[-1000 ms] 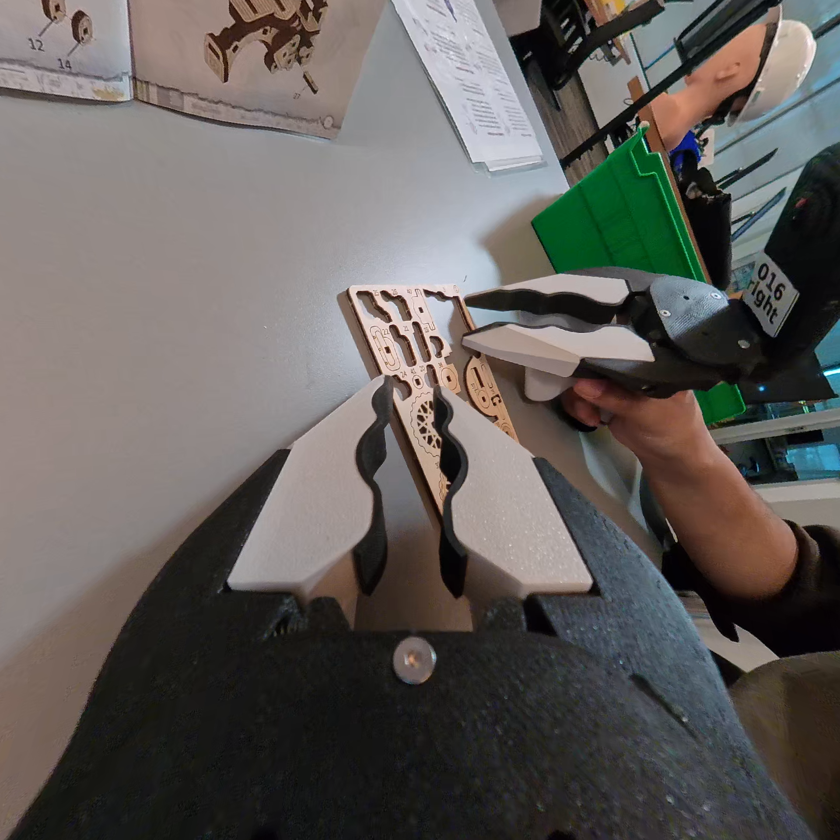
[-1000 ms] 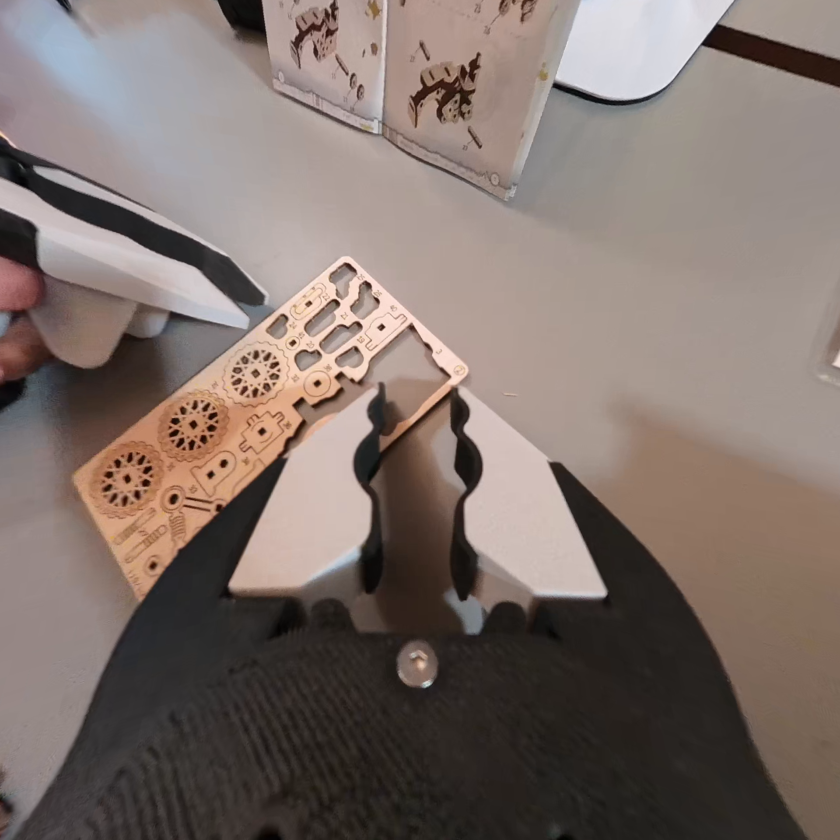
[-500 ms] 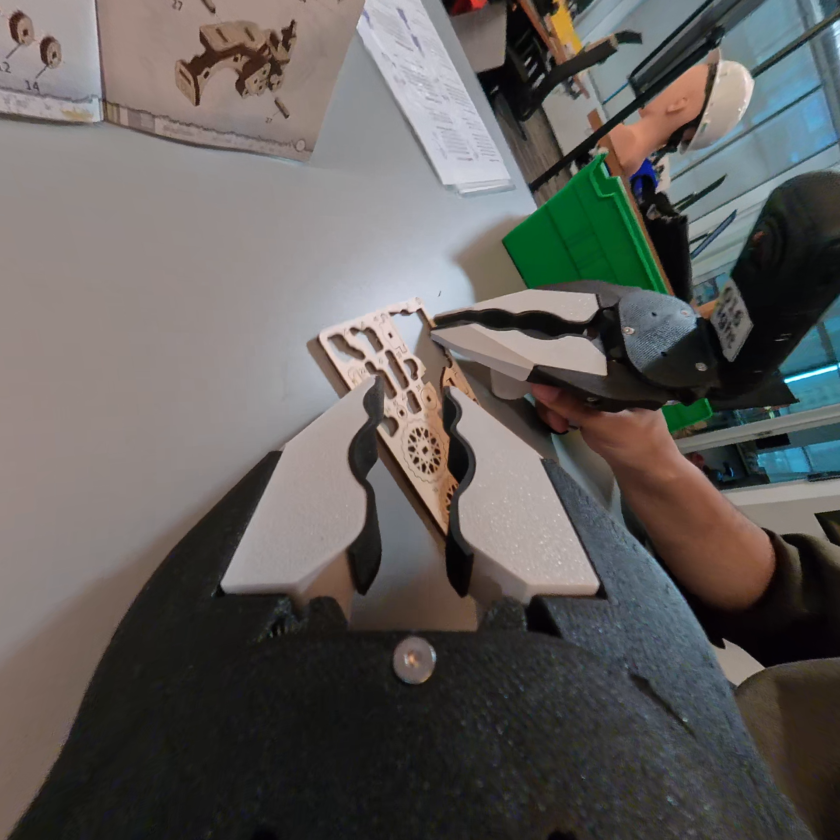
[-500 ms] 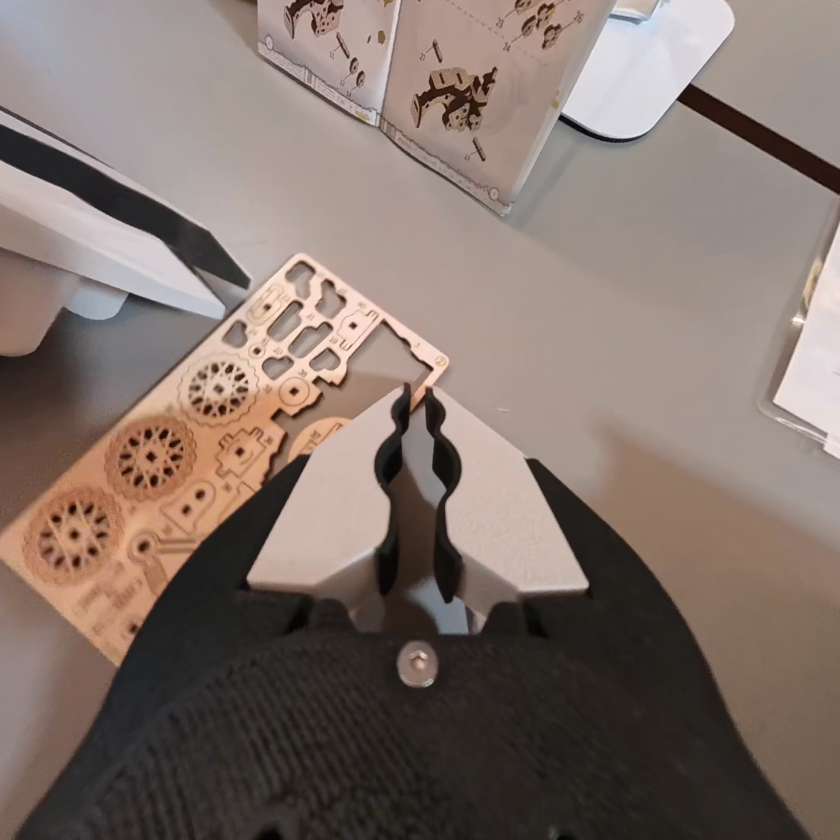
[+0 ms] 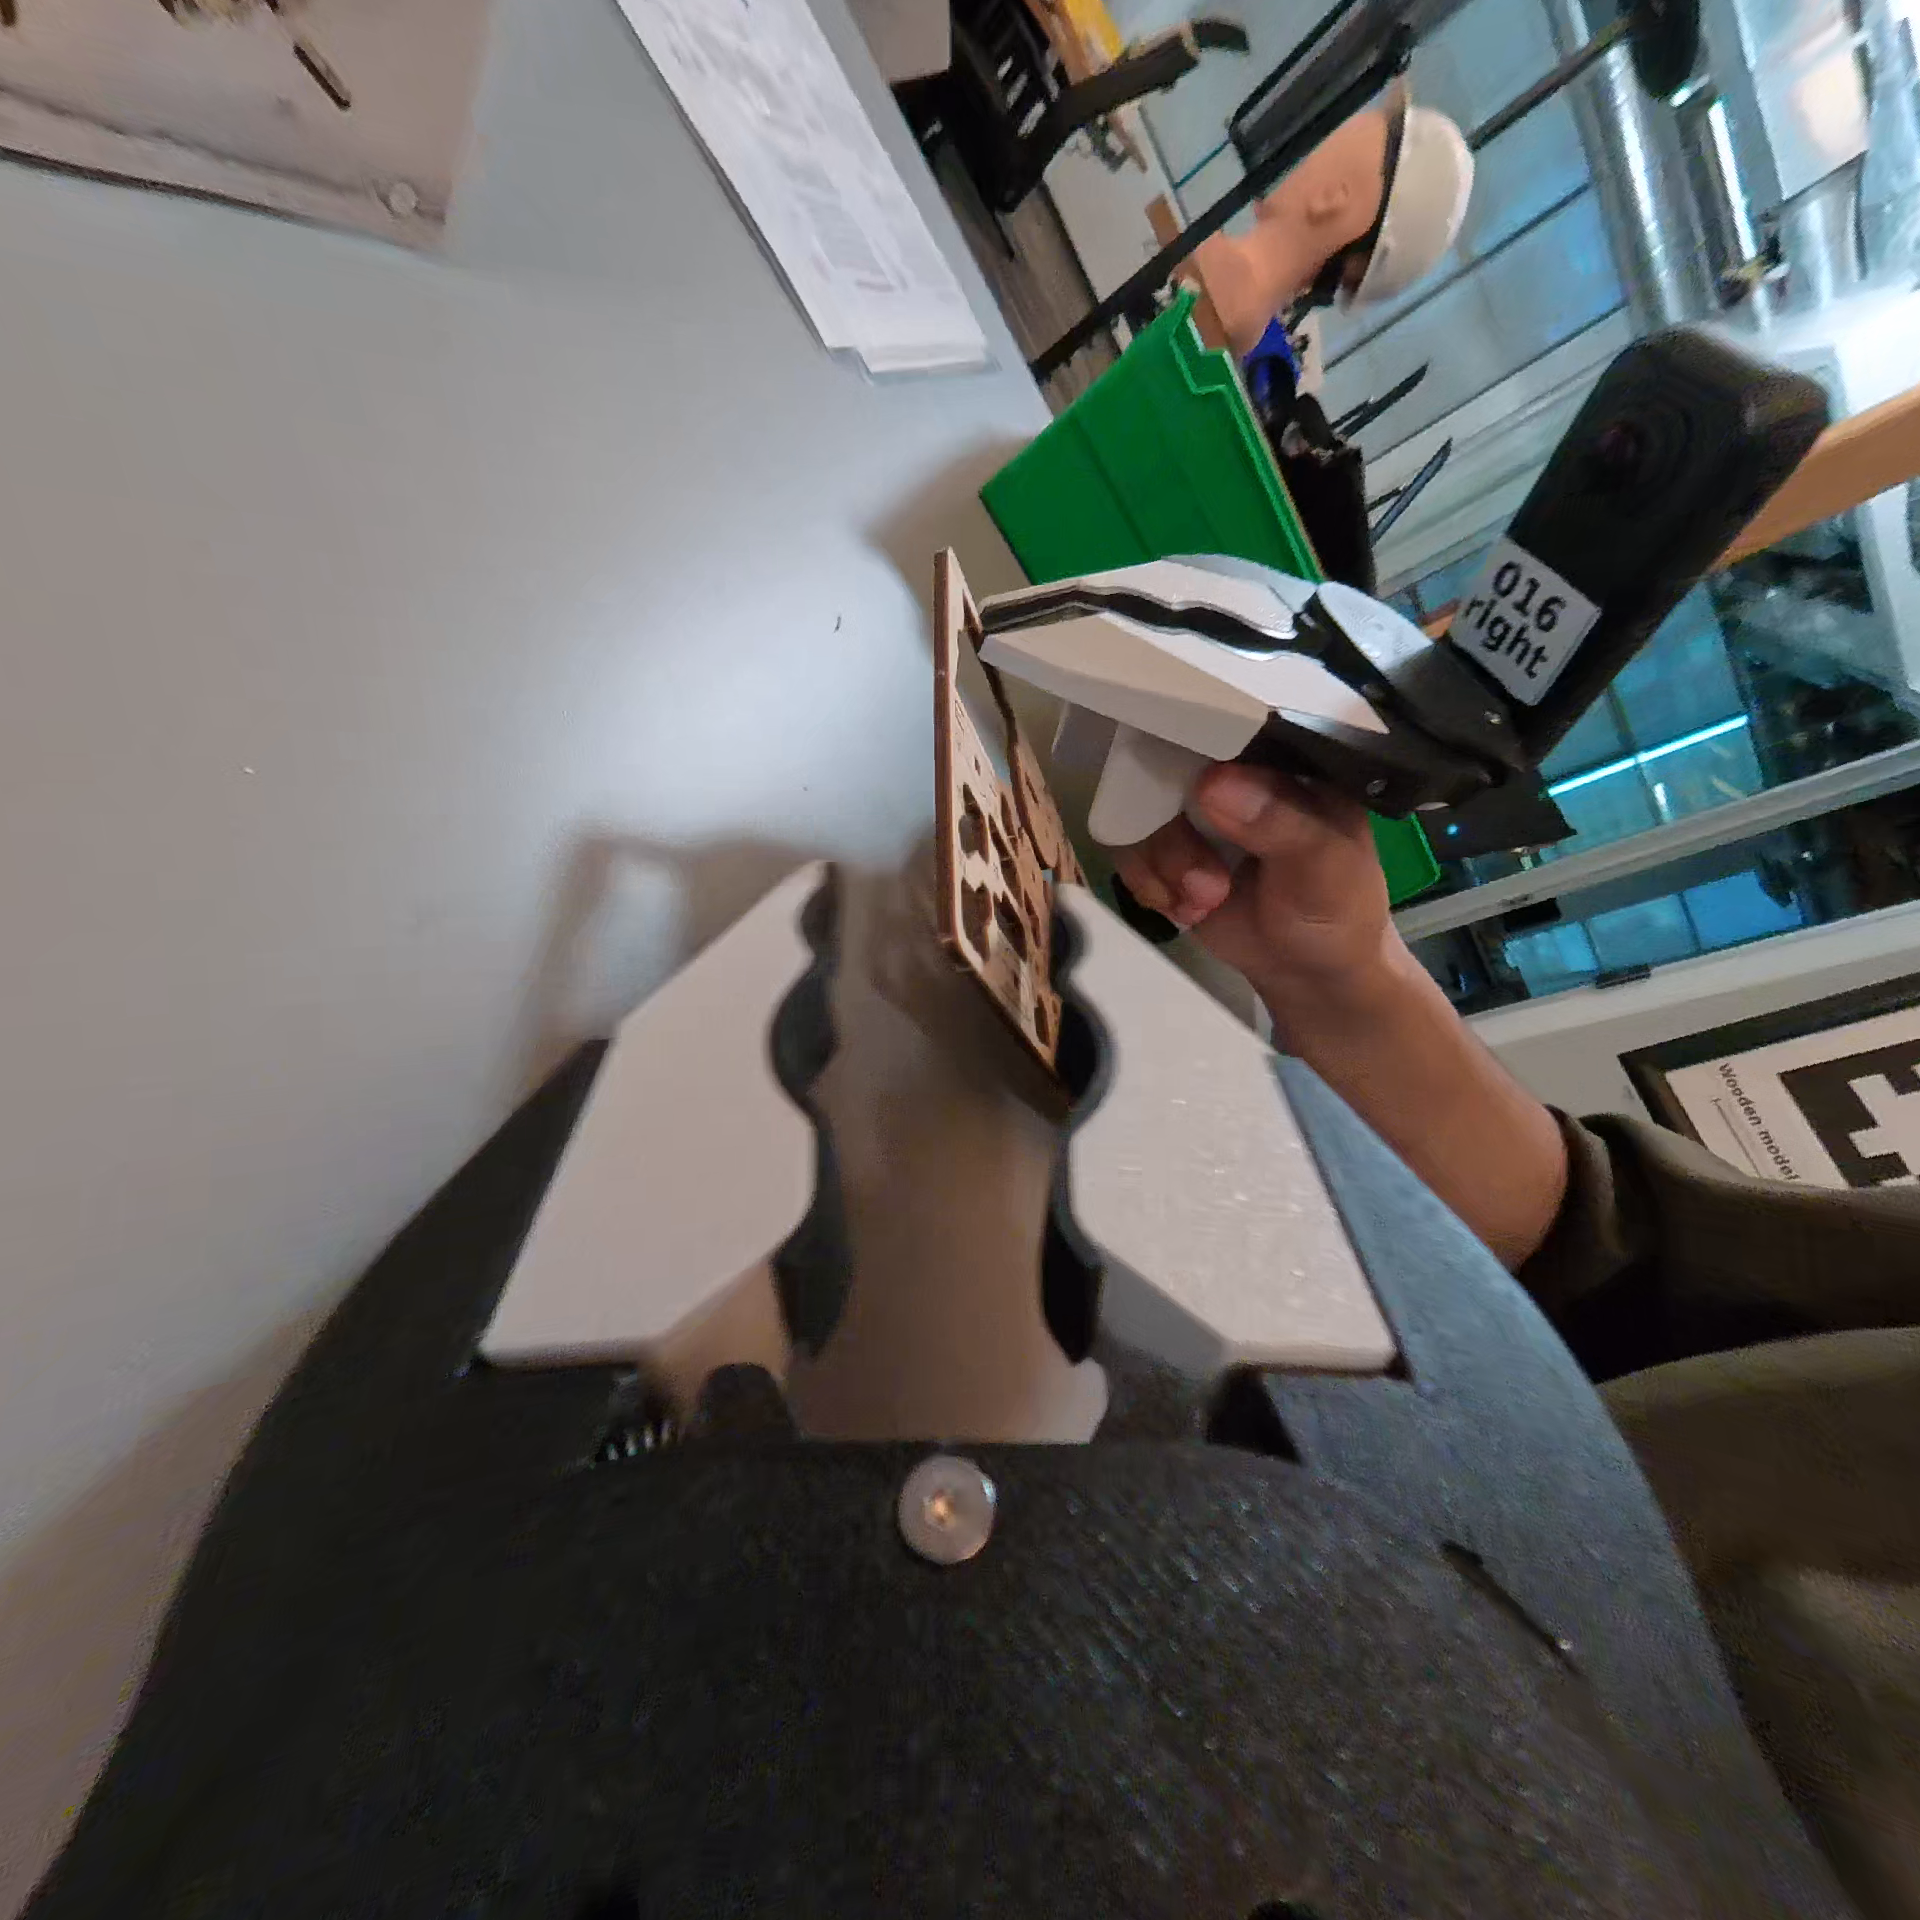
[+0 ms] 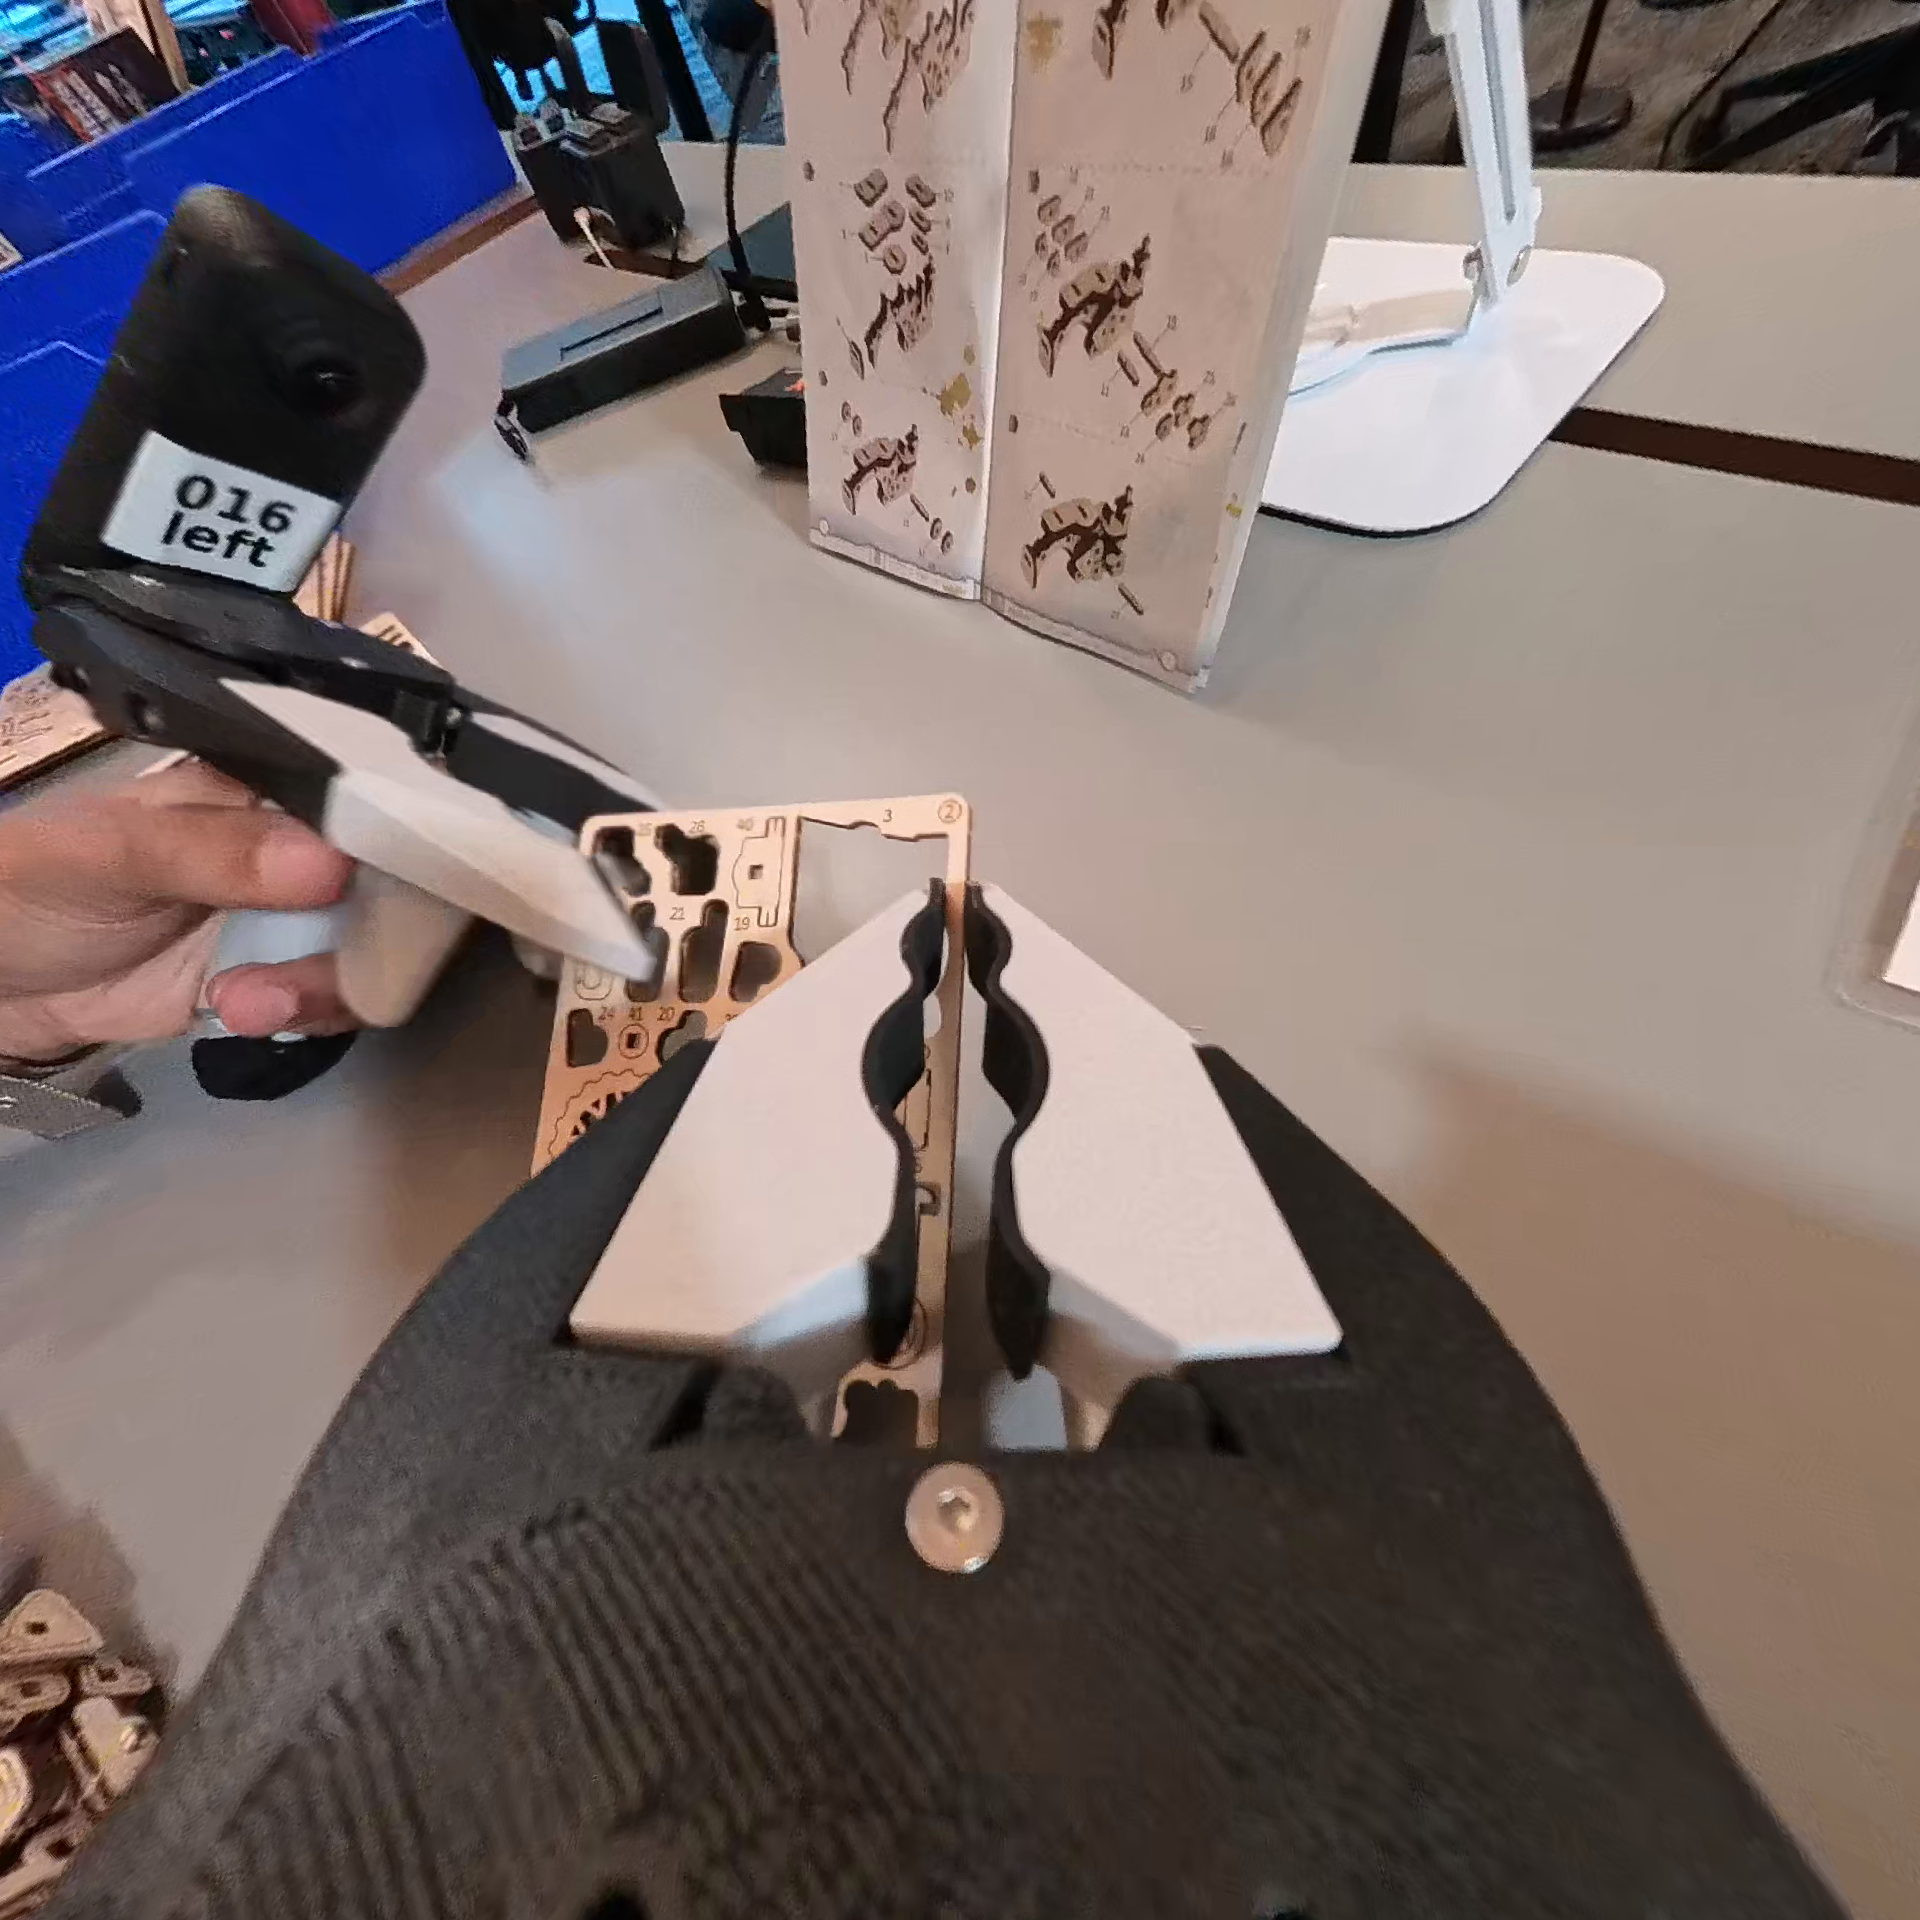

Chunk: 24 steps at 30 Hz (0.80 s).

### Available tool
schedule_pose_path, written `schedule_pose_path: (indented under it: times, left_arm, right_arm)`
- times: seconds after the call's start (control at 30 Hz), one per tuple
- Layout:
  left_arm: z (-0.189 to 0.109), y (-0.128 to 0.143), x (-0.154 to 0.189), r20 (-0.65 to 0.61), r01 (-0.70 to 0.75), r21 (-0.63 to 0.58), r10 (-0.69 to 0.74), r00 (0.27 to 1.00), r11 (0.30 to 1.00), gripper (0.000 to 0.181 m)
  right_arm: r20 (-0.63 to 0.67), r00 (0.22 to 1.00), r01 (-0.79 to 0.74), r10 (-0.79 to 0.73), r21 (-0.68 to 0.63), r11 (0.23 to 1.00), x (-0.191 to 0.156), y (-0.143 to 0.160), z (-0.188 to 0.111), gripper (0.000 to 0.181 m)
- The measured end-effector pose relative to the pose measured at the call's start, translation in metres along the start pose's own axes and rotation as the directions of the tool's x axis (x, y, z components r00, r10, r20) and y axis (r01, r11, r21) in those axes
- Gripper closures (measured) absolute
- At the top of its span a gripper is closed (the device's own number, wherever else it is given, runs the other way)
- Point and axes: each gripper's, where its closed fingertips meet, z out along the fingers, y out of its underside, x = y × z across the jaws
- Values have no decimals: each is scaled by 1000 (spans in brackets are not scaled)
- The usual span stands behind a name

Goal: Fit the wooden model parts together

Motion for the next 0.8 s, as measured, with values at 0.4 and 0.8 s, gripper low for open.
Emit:
schedule_pose_path:
  times: [0.4,0.8]
  left_arm:
    - [-22,-27,29,-302,116,147,-67,951,982,181]
    - [-30,-40,26,-306,128,238,-51,951,963,148]
  right_arm:
    - [312,907,-284,284,-45,958,-30,1,-7,143]
    - [531,736,-488,420,-13,872,-36,-24,-23,181]
